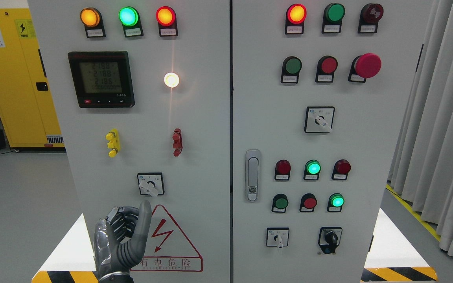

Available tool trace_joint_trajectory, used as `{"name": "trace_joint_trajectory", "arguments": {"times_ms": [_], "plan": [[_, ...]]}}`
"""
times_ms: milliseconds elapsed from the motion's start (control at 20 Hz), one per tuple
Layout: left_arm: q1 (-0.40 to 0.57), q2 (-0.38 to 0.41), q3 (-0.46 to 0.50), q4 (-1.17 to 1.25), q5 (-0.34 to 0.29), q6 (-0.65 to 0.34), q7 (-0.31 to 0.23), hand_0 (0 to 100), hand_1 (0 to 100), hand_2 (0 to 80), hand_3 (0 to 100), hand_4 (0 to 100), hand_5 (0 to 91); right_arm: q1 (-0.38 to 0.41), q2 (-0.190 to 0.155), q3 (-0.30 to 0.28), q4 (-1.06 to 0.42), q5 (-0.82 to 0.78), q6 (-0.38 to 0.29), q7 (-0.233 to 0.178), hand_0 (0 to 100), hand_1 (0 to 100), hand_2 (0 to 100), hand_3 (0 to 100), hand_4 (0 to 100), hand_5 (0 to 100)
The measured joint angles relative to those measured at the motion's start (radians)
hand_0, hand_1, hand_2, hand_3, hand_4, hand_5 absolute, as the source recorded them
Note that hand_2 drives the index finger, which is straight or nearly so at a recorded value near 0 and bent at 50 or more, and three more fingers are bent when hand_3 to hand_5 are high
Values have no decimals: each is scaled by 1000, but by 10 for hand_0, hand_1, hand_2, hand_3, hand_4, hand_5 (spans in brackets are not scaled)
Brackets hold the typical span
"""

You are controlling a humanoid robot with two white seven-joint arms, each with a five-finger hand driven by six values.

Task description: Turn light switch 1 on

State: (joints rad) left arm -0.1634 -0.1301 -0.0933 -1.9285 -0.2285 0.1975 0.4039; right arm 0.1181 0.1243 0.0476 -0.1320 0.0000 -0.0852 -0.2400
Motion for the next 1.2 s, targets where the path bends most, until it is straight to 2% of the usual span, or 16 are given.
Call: {"name": "trace_joint_trajectory", "arguments": {"times_ms": [200,251,301,401,451,501,601,752,802,952,1002,1053,1103,1203], "plan": [[151,16,18,-1,9,-148,-13,136,418,627,882,932,859,0,0,0,0,0,0,0,0,500,40,0,0,0],[193,22,24,2,23,-181,-31,135,415,617,875,928,856,0,0,0,0,0,0,0,0,500,40,0,0,0],[235,30,30,7,43,-209,-41,133,411,599,851,904,799,0,0,0,0,0,0,0,0,500,40,0,0,0],[312,46,47,26,96,-267,-55,130,405,585,832,891,763,0,0,0,0,0,0,0,0,500,40,0,0,0],[347,54,55,42,123,-292,-61,124,399,562,782,842,700,0,0,0,0,0,0,0,0,500,40,0,0,0],[376,60,63,62,153,-318,-71,124,399,560,780,840,694,0,0,0,0,0,0,0,0,500,40,0,0,0],[428,72,79,121,202,-378,-104,122,399,444,627,744,534,0,0,0,0,0,0,0,0,500,40,0,0,0],[479,85,96,239,252,-488,-177,124,386,335,510,627,397,0,0,0,0,0,0,0,0,500,40,0,0,0],[493,89,102,291,264,-515,-198,124,385,316,498,611,379,0,0,0,0,0,0,0,0,500,40,0,0,0],[520,99,113,465,290,-583,-274,126,382,239,408,504,210,0,0,0,0,0,0,0,0,500,40,0,0,0],[527,102,116,539,296,-597,-307,127,373,197,347,427,100,0,0,0,0,0,0,0,0,500,40,0,0,0],[531,104,119,606,302,-607,-351,128,369,127,263,362,35,0,0,0,0,0,0,0,0,500,40,0,0,0],[533,106,121,667,306,-614,-390,128,368,104,232,335,16,0,0,0,0,0,0,0,0,500,40,0,0,0],[535,110,126,810,311,-618,-469,133,363,8,133,248,0,0,0,0,0,0,0,0,0,500,40,0,0,0]]}}
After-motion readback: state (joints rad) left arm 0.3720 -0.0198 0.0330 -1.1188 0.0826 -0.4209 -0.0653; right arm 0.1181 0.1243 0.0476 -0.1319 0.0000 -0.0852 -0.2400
